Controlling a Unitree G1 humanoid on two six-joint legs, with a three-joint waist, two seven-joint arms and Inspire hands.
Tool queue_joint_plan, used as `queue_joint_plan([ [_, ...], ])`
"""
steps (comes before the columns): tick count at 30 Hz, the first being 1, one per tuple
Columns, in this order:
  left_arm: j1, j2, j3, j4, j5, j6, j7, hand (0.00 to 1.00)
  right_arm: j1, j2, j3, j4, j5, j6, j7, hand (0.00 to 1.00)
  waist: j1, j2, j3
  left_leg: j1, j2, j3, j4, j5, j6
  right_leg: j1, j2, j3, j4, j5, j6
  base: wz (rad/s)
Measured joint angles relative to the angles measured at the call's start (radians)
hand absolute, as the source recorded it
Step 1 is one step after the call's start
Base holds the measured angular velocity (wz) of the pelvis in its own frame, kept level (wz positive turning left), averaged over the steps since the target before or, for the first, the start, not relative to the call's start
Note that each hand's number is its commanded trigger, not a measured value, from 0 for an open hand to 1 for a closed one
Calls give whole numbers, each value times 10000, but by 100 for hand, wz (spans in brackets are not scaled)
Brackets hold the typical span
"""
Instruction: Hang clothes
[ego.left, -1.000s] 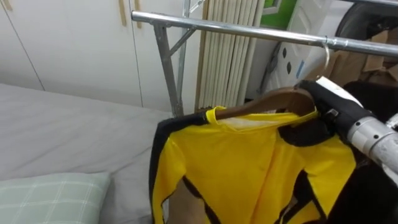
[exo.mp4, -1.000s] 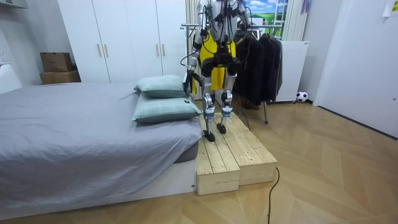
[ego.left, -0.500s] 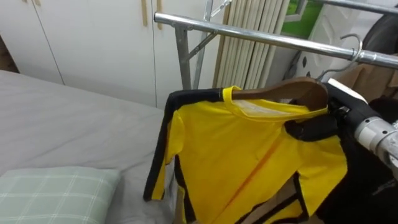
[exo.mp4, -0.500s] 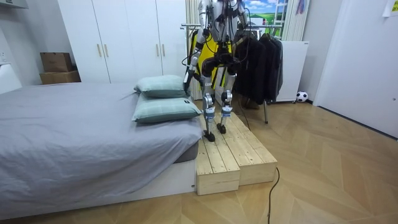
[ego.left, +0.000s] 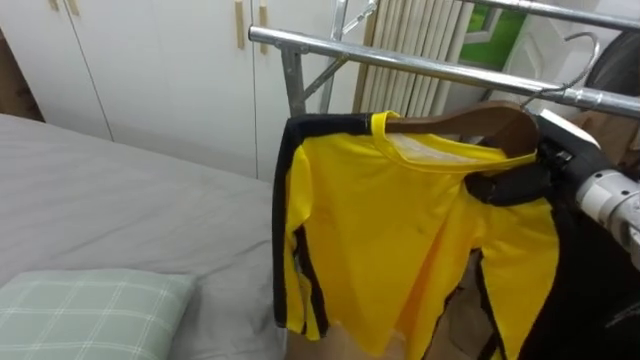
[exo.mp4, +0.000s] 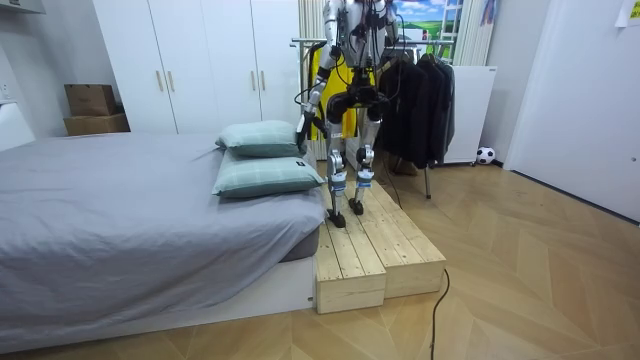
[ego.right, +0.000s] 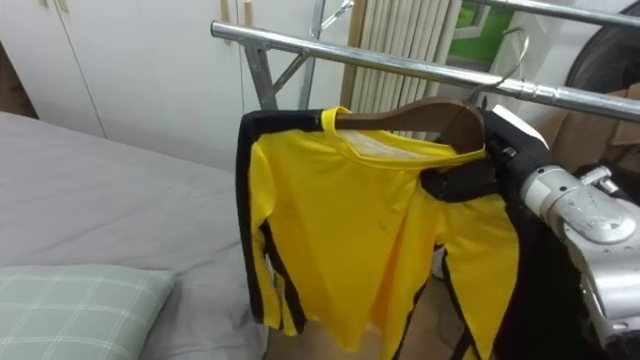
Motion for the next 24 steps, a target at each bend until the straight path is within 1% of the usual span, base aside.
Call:
queue_joint_plan([
  [6,5,24,-9,0,1,-10,0,0,-3,-61,368,872,355,3,-31,100,33,-33,-18,-24,-2,-2,-7,6,-11,-29,-2,-1,7,15,-15,0],
  [11,10,26,-3,0,17,-27,-1,0,-16,-88,369,1172,749,-1,-3,100,74,-30,-24,-11,-5,-61,18,16,-25,-18,-2,-50,6,20,-39,2],
  [14,3,37,-2,0,26,-71,-1,0,-322,-146,369,2088,1187,-3,72,100,126,-33,-38,34,-16,-175,61,19,-29,74,-28,-142,6,8,-71,10],
  [18,-5,35,-4,-1,123,-114,-1,0,-825,-173,369,3083,1513,3,162,100,144,-32,-40,10,-64,-330,-6,44,-53,88,-81,-237,21,-47,-28,8],
  [21,2,36,-6,-39,139,-118,-3,0,-1007,-200,405,3439,1781,14,341,100,204,-41,-47,-4,-114,-527,4,49,-50,92,-86,-238,26,-45,-30,0],
  [24,6,37,-9,-63,141,-118,-43,0,-1173,-289,720,3751,1908,14,466,100,246,-30,-59,0,-142,-567,4,62,-33,101,-93,-239,21,-40,-37,0],
])
